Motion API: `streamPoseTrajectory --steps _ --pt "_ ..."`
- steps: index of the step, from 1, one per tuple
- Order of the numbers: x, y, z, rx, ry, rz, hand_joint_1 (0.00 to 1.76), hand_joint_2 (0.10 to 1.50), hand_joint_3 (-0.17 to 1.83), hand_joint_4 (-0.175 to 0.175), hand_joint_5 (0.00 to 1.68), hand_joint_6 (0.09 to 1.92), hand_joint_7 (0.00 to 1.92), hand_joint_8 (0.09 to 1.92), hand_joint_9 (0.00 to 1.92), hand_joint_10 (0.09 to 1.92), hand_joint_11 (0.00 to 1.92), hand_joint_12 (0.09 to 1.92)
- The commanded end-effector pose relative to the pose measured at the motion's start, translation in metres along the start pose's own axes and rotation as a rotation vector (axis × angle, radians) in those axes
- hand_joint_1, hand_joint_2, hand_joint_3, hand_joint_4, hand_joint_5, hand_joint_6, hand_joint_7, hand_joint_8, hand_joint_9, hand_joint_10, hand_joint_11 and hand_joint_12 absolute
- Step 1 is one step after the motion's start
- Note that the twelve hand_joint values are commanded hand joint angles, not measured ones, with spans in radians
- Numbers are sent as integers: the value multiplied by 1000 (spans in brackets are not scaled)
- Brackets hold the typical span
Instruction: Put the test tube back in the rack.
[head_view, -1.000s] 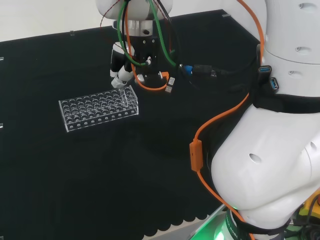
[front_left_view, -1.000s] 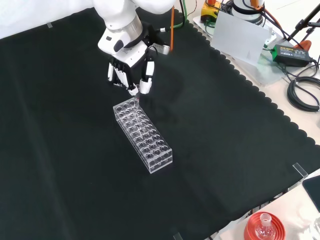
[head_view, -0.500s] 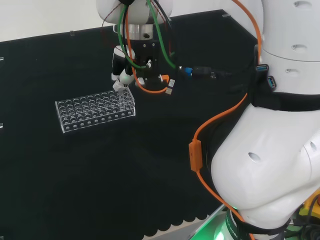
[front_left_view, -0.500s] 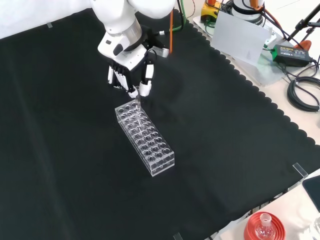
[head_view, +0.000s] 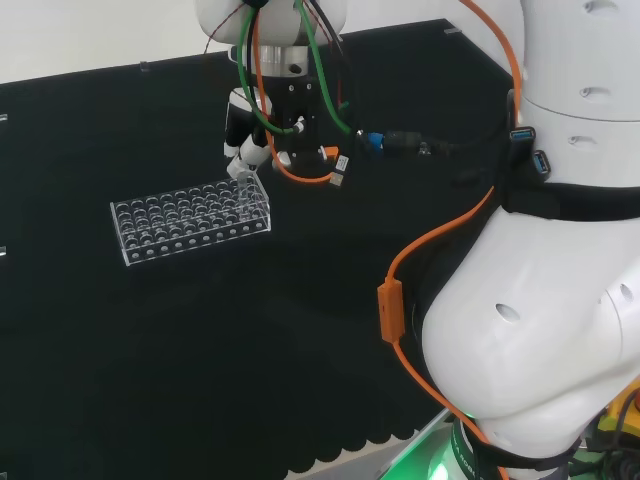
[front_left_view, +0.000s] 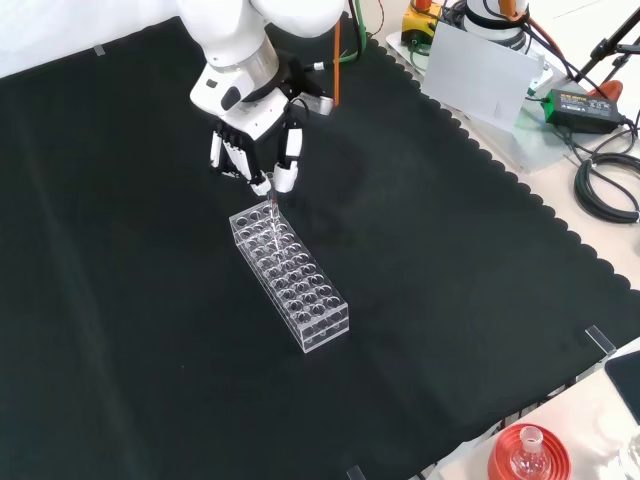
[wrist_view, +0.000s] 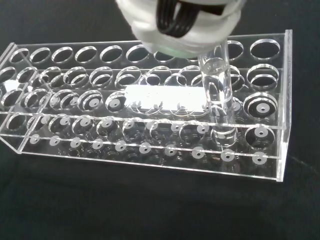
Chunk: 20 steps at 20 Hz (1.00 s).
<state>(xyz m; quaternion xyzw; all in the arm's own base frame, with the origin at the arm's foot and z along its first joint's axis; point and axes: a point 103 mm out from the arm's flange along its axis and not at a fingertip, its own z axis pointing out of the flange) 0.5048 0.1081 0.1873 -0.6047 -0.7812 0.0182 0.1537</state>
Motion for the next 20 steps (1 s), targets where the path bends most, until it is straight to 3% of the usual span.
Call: streamPoseTrajectory --steps 1,20 --pt "3 1 5 1 -6 -14 1428 797 286 -175 1345 290 1552 345 1409 87 741 1237" --pt "11 4 17 20 -2 -25 1429 794 292 -175 1346 289 1554 341 1408 87 737 1238"
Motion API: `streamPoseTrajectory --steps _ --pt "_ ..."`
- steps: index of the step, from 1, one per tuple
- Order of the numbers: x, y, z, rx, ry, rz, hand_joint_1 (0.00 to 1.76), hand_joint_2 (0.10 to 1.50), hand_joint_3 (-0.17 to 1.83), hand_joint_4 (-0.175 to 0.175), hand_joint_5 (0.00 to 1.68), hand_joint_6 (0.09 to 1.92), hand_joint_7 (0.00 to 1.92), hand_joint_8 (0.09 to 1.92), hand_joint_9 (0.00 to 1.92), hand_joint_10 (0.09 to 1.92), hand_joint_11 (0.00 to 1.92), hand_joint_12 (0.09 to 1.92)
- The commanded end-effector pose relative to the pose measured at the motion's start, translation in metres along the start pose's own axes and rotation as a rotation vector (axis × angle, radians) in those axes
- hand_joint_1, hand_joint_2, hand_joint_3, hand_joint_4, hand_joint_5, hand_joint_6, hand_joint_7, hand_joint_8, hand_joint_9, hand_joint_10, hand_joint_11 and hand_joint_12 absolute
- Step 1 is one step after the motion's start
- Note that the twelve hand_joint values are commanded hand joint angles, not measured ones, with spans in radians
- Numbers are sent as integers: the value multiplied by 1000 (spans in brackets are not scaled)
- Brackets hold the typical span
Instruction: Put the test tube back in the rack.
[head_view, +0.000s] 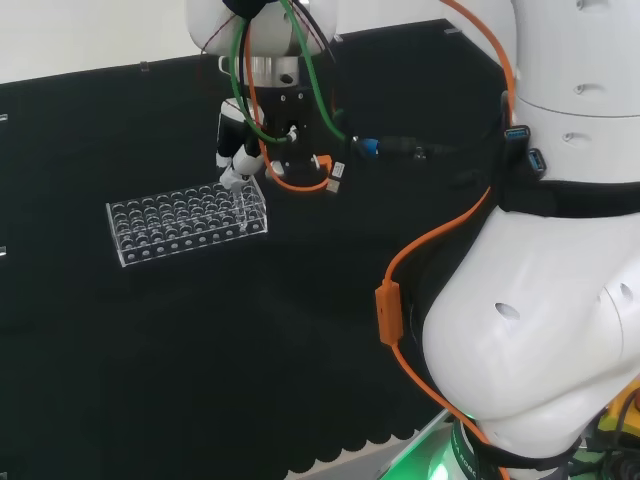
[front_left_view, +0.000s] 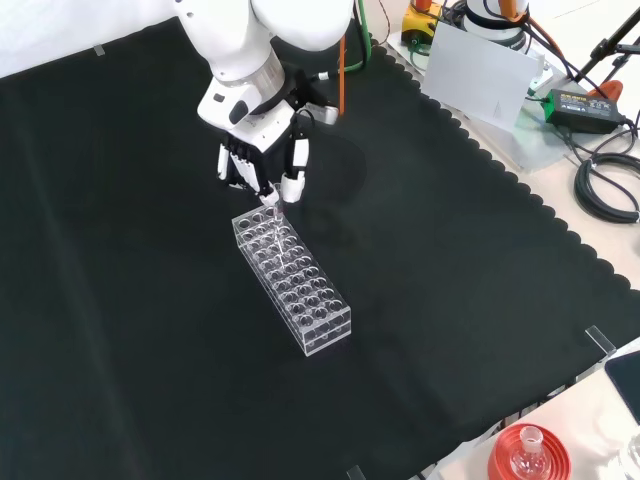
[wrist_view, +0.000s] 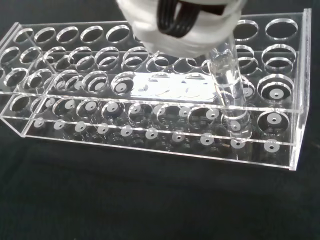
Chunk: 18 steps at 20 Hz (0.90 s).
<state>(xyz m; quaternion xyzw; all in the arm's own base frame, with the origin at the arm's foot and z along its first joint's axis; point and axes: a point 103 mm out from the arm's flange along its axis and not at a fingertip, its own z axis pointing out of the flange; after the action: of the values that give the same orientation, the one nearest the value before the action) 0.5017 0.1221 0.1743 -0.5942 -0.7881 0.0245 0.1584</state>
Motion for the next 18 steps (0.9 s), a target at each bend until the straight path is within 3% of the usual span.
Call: streamPoseTrajectory --steps 1,2,4,6,7,8,10,13,18 --pt "0 0 3 4 4 -5 1429 793 293 -175 1347 289 1555 341 1408 87 737 1239" --pt "-1 0 4 6 13 -8 1429 793 293 -175 1347 289 1555 341 1408 87 737 1239" --pt "-3 1 6 72 52 -14 1387 807 289 -175 1329 355 1489 362 1418 104 714 1256" --pt "-4 1 7 123 75 -17 1285 645 488 -77 972 621 1207 509 1267 228 528 1365" --pt "-4 1 5 125 81 -20 1236 570 574 -36 758 749 1020 629 1123 379 428 1423" --pt "-4 0 3 124 82 -23 1195 520 626 -9 577 812 851 732 968 553 334 1477" --pt "-3 -1 -2 112 85 -30 1135 478 651 16 386 821 631 852 742 803 208 1553" --pt "-1 -2 -12 94 86 -39 1103 468 649 27 322 787 521 901 611 922 132 1590" --pt "2 -8 -38 44 86 -55 1094 469 644 31 313 762 488 906 559 939 95 1600"
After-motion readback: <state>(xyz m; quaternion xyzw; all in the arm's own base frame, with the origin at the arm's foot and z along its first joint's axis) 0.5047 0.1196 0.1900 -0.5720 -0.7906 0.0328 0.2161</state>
